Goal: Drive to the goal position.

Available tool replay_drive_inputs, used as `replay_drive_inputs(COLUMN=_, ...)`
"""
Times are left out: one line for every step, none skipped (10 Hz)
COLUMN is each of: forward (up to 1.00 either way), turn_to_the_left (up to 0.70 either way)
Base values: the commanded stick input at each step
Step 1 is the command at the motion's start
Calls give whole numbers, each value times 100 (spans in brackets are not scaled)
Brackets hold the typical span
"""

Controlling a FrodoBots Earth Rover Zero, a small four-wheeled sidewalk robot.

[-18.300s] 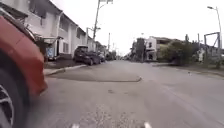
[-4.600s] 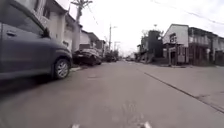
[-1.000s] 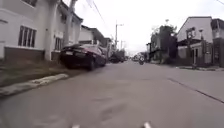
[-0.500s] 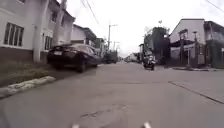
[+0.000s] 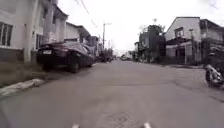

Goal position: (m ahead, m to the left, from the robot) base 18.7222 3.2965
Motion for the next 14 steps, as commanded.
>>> replay_drive_inputs(forward=70, turn_to_the_left=8)
replay_drive_inputs(forward=70, turn_to_the_left=-13)
replay_drive_inputs(forward=70, turn_to_the_left=-33)
replay_drive_inputs(forward=70, turn_to_the_left=-25)
replay_drive_inputs(forward=70, turn_to_the_left=5)
replay_drive_inputs(forward=70, turn_to_the_left=10)
replay_drive_inputs(forward=70, turn_to_the_left=9)
replay_drive_inputs(forward=70, turn_to_the_left=9)
replay_drive_inputs(forward=70, turn_to_the_left=9)
replay_drive_inputs(forward=70, turn_to_the_left=9)
replay_drive_inputs(forward=70, turn_to_the_left=35)
replay_drive_inputs(forward=70, turn_to_the_left=35)
replay_drive_inputs(forward=70, turn_to_the_left=35)
replay_drive_inputs(forward=70, turn_to_the_left=35)
